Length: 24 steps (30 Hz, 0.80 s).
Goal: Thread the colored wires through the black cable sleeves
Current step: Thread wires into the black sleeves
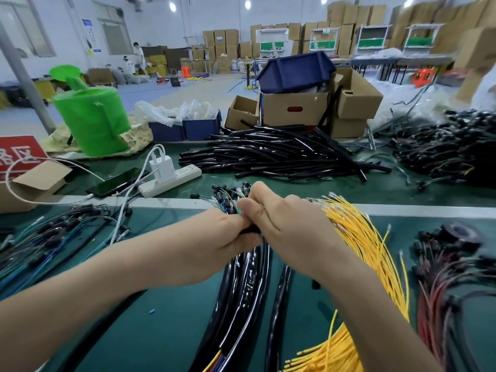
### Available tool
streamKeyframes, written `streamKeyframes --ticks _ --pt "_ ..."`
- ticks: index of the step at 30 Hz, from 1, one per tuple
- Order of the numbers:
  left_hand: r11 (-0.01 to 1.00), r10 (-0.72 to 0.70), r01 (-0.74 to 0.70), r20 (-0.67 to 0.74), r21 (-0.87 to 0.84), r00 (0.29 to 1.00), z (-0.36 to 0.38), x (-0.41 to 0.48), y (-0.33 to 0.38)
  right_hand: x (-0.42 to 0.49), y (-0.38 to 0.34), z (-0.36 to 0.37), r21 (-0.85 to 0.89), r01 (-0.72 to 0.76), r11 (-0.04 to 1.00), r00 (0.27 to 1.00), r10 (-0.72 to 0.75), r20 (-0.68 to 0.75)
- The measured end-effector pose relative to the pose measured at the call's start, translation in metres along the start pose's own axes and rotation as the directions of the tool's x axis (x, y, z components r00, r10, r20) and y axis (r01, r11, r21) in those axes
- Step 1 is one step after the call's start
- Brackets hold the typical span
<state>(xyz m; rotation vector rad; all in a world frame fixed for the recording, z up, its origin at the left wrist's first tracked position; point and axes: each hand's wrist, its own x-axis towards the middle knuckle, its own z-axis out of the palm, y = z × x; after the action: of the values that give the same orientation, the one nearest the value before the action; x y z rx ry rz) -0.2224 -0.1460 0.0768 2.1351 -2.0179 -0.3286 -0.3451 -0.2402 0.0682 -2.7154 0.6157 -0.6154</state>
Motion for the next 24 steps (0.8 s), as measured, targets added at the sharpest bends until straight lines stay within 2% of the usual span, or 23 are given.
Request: streamKeyframes --ticks 3,8,10,13,15,20,24 --pt "0.999 0.036 -0.035 -0.033 0.028 0.999 -0.004 -0.002 0.002 -0.001 0.002 -0.006 0.108 -0.007 0.994 1.000 0.009 -0.016" --pt "0.998 -0.029 0.025 -0.067 -0.065 0.997 -0.013 -0.009 -0.006 -0.006 0.022 -0.023 0.276 -0.094 0.957 0.993 0.071 0.093" --pt "0.997 -0.040 0.036 -0.061 -0.062 0.997 -0.011 -0.008 -0.005 -0.009 0.027 -0.024 0.335 -0.140 0.932 0.989 0.118 0.086" --pt "0.994 -0.042 0.037 -0.047 -0.106 0.998 -0.005 -0.007 0.004 -0.006 0.031 -0.019 0.268 -0.182 0.946 0.977 0.205 -0.062" --pt "0.989 -0.053 0.048 -0.028 -0.141 0.998 -0.004 -0.007 0.007 -0.005 0.031 -0.018 0.253 -0.184 0.950 0.970 0.218 -0.110" --pt "0.994 0.002 -0.003 -0.010 -0.110 1.000 -0.002 -0.009 0.015 -0.009 0.027 -0.020 0.261 -0.123 0.958 0.992 0.125 0.009" --pt "0.995 0.065 -0.067 -0.025 -0.074 0.998 -0.003 -0.001 0.029 -0.006 0.009 -0.014 0.282 -0.058 0.958 0.998 0.058 0.010"
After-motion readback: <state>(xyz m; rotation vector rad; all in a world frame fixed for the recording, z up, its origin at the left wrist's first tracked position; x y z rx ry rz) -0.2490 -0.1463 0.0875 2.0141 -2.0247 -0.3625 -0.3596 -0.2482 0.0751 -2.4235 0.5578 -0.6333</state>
